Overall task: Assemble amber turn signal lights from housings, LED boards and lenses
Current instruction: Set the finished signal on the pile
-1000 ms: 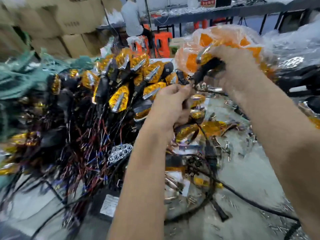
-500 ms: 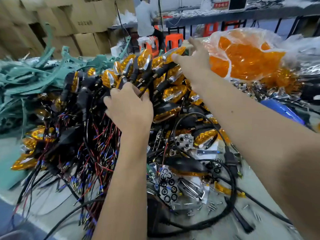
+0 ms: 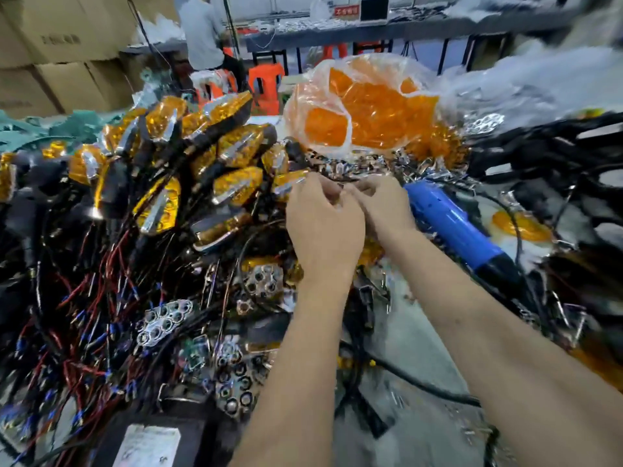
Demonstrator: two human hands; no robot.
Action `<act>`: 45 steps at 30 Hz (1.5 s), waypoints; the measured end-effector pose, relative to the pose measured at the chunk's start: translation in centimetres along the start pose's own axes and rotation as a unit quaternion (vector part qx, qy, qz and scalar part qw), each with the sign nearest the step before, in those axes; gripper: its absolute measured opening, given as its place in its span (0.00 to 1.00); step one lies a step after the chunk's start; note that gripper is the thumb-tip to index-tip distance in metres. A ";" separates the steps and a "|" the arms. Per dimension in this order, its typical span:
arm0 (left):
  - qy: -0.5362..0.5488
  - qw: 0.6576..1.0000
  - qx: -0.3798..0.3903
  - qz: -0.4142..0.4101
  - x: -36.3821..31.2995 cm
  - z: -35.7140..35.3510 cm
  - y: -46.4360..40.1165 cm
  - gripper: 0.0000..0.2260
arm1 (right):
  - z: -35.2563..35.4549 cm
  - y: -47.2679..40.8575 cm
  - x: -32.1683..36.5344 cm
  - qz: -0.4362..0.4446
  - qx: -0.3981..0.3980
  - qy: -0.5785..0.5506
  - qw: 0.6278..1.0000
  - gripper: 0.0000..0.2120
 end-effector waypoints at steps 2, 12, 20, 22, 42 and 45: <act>-0.019 0.997 0.064 0.039 1.2 -3.4 0.4 0.03 | 1.1 0.1 -2.4 0.002 0.019 0.065 0.998 0.10; -0.106 0.976 0.188 0.028 1.7 -11.7 0.5 0.02 | 8.3 -2.8 -7.8 -0.012 -0.041 0.148 0.988 0.08; -0.055 0.980 0.186 0.046 2.5 -12.6 -1.0 0.08 | 9.4 -5.8 -3.7 0.057 -0.050 0.194 0.978 0.06; -0.048 0.982 0.181 0.039 2.2 -12.7 -0.8 0.07 | 12.7 -5.0 -4.4 0.028 -0.095 0.195 0.976 0.07; 0.036 0.958 0.286 0.005 -1.0 -13.5 2.1 0.05 | 18.5 1.8 -11.9 -0.107 0.156 0.420 0.888 0.10; 0.045 0.955 0.293 0.003 -0.9 -13.5 1.9 0.05 | 19.1 2.1 -11.9 -0.099 0.139 0.405 0.898 0.04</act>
Point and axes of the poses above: each hand's wrist, its own y-axis away from the middle knuckle, its own z-axis out of the back of the hand, x = y × z, the point moved 8 cm from there along -y, towards the middle knuckle, and after that the axes turned 9 degrees about z, right-handed, at the moved point
